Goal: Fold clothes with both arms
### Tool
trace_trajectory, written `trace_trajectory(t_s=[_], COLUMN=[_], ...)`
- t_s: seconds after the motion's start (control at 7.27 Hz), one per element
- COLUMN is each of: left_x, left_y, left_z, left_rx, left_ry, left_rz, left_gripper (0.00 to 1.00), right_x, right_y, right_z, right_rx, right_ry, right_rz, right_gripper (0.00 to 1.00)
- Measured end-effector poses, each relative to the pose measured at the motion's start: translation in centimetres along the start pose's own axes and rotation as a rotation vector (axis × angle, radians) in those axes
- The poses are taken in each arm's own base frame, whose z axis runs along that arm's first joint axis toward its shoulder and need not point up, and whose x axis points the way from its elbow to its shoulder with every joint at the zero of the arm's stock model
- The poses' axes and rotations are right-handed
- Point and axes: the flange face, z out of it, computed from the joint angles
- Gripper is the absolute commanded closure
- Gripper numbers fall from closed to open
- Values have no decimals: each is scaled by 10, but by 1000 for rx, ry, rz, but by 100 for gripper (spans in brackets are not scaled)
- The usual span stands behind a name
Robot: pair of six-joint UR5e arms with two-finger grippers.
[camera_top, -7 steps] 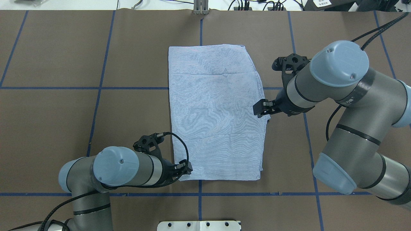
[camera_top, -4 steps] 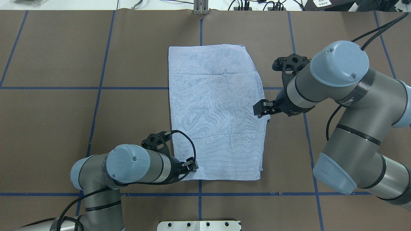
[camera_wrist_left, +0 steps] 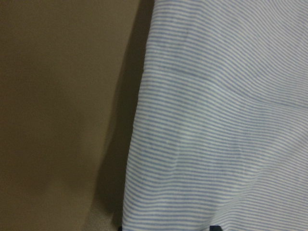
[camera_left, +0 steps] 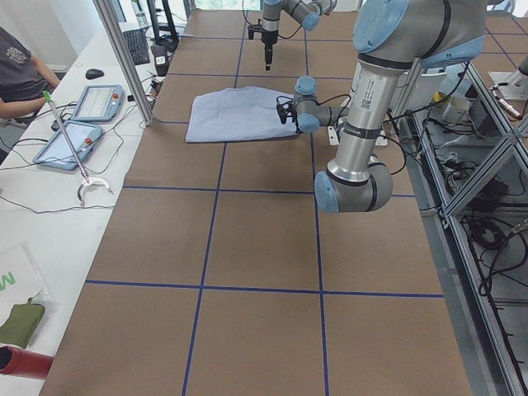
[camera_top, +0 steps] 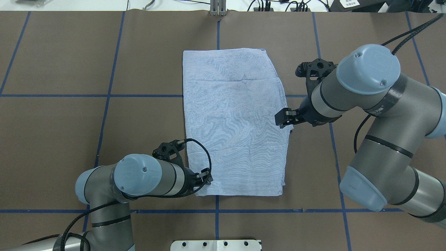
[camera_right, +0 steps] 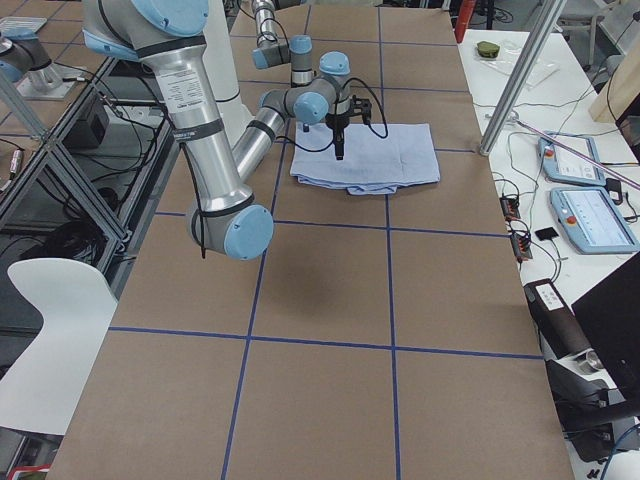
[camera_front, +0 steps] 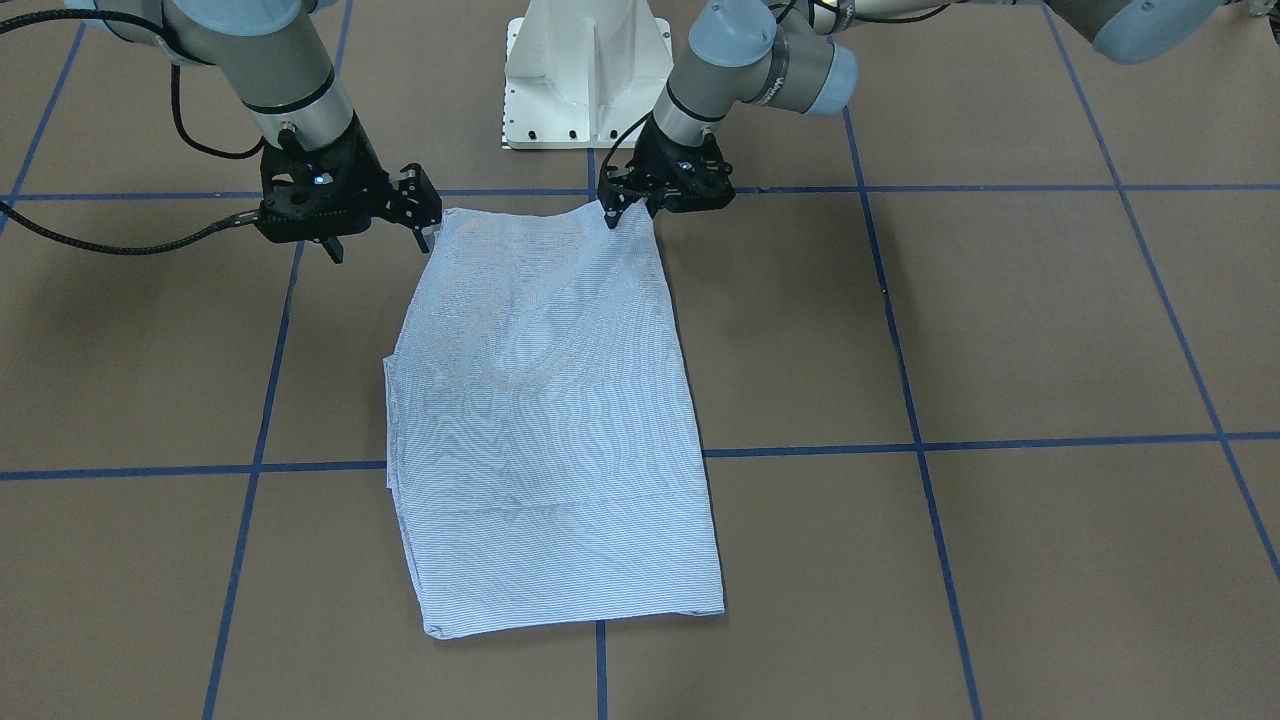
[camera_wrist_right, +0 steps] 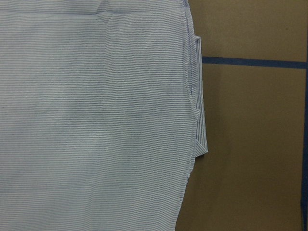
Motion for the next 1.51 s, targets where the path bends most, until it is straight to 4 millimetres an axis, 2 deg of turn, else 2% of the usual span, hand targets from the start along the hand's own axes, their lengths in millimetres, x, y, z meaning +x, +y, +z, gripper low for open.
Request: trace_trajectory(t_s=[0.41, 0.55, 0.69, 1.24, 1.51], left_x=[0, -3, -5, -4, -1], left_y=[-1, -2, -2, -2, -1], left_z=[-4, -5, -7, -13, -19], left_rx=[2, 3, 4, 3, 0], left_ry=[5, 4, 4, 12, 21], left_rz=[1, 2, 4, 2, 2], left_gripper=[81, 84, 100, 100, 100], right_x=[-1, -1, -1, -6, -25], right_y=[0, 0, 1, 5, 25], right_z=[0, 0, 0, 1, 10], right_rx=[0, 0, 0, -5, -19], right_ry=[-2, -2, -2, -8, -22], right_rz=[-1, -1, -2, 35, 132], right_gripper=[0, 0, 0, 0, 0])
